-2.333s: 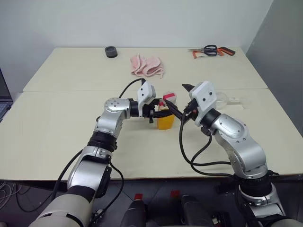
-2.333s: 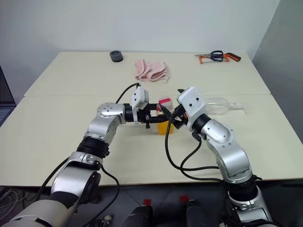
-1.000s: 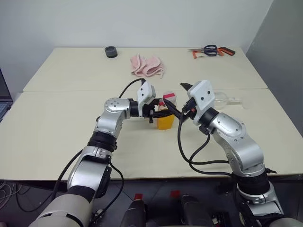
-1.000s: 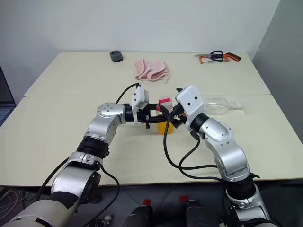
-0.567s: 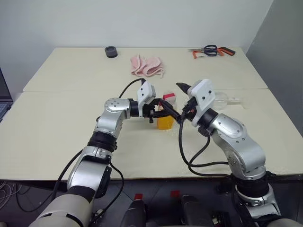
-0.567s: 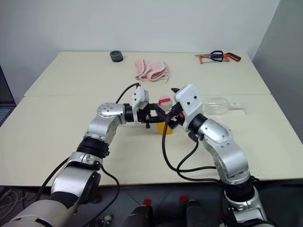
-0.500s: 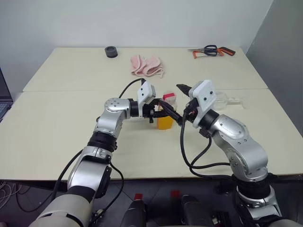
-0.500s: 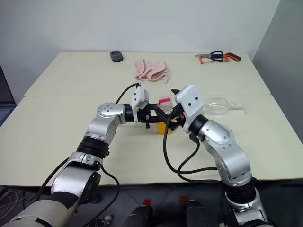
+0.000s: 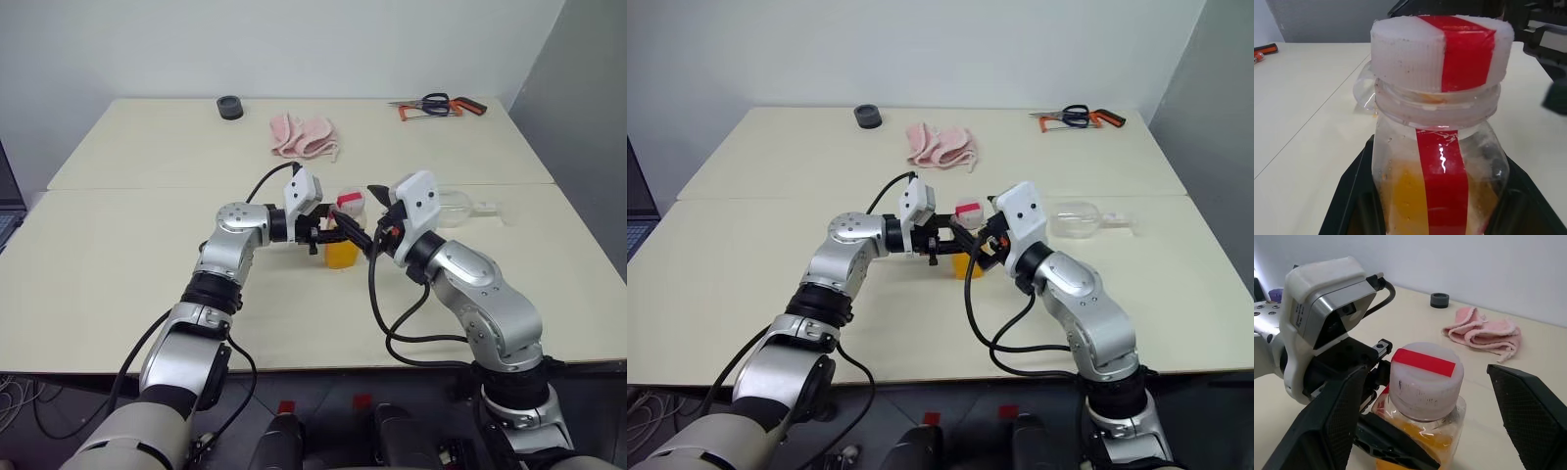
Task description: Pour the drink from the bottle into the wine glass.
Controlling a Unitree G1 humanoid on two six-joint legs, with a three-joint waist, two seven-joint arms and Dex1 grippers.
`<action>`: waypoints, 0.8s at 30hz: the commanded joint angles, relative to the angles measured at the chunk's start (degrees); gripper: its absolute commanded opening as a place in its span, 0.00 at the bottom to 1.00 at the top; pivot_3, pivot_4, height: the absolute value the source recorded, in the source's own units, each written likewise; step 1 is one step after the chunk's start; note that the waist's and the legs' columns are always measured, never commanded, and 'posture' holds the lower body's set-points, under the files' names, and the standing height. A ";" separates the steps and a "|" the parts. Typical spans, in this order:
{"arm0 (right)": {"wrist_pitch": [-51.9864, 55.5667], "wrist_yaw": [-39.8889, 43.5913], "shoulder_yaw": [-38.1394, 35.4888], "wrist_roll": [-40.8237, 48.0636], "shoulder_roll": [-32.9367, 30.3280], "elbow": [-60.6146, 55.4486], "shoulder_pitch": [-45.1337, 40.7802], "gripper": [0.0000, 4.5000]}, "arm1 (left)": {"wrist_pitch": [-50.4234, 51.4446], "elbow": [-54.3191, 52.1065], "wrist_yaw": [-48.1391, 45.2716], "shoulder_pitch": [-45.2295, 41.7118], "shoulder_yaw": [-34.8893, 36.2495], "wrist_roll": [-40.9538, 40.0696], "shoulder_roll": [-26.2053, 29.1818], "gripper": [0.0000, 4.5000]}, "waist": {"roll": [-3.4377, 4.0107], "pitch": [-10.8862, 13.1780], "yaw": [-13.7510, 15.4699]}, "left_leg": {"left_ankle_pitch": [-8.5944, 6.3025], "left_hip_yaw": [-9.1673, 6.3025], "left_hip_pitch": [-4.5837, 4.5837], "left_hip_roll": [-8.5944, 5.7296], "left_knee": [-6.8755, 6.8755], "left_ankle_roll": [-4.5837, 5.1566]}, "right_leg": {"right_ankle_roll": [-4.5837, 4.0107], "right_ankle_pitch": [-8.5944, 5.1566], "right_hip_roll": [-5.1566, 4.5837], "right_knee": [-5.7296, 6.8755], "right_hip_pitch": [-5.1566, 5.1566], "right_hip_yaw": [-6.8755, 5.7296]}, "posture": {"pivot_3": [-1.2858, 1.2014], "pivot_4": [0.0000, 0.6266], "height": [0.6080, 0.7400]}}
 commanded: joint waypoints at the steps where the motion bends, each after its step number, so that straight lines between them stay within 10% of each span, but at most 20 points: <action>1: -2.12 -0.85 -0.14 -0.59 0.89 -0.04 -1.19 0.93 | 0.00 -1.77 0.04 -0.69 0.04 0.23 0.23 0.41 | 0.00 0.00 0.00 | 0.00 0.00 0.00 0.00 0.00 0.00 | 0.00 0.00 0.00 0.00 0.00 0.00 | 0.52 0.24 1.00; 7: -2.71 -1.19 -0.06 -1.04 1.05 0.97 -1.34 0.93 | -0.68 -0.91 0.05 -0.59 0.25 0.27 0.26 0.41 | 0.00 0.00 0.00 | 0.00 0.00 0.00 0.00 0.00 0.00 | 0.00 0.00 0.00 0.01 0.00 0.01 | 0.52 0.24 1.00; 15: -3.58 -0.68 0.56 -2.08 0.58 1.36 -1.31 0.41 | -0.80 -1.41 0.60 0.28 0.40 0.15 0.15 0.41 | 0.00 0.00 0.00 | 0.00 0.00 -0.01 -0.01 0.00 0.00 | 0.00 0.00 0.00 0.01 -0.01 0.01 | 0.52 0.24 1.00; 24: -5.01 0.50 1.21 -2.11 0.39 2.81 -1.97 0.40 | -0.62 -2.27 2.41 0.18 1.00 -0.05 0.08 0.41 | 0.00 0.00 0.00 | 0.00 0.00 0.00 0.00 0.00 0.00 | 0.00 0.00 0.00 0.01 -0.01 0.00 | 0.52 0.24 1.00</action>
